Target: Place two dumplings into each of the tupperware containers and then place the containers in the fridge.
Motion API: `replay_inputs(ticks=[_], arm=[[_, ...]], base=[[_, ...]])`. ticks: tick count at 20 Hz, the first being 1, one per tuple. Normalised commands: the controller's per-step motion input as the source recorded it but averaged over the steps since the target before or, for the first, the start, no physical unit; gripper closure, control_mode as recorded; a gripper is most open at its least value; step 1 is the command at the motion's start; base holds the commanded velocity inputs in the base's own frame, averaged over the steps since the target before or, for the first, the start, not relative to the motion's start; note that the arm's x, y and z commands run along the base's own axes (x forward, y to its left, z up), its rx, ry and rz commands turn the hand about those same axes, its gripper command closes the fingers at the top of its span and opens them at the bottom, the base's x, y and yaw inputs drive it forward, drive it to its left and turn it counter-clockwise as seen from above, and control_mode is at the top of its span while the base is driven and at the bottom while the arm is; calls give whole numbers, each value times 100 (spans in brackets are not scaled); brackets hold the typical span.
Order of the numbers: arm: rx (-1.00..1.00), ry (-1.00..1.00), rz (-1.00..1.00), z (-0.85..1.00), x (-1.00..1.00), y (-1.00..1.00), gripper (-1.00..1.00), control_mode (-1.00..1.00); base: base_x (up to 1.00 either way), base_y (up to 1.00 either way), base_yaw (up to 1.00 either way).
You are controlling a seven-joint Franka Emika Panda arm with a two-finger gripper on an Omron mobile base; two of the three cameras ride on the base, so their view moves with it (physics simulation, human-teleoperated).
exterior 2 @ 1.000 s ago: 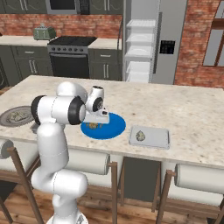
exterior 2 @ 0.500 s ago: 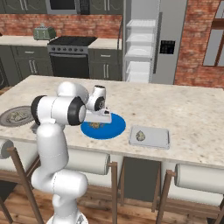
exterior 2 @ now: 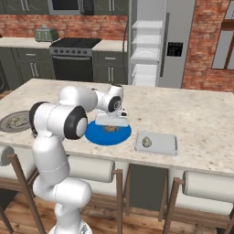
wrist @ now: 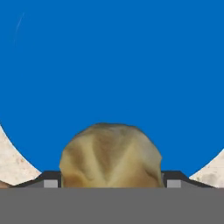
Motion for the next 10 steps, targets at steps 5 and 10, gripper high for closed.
replay_inputs(ticks=[5,10], arm=[[0,2,-1,30,-12,-91,100,-100],[0,3,-5,18,-1,-97,100,-100]], base=[[0,0,0],[0,0,0]])
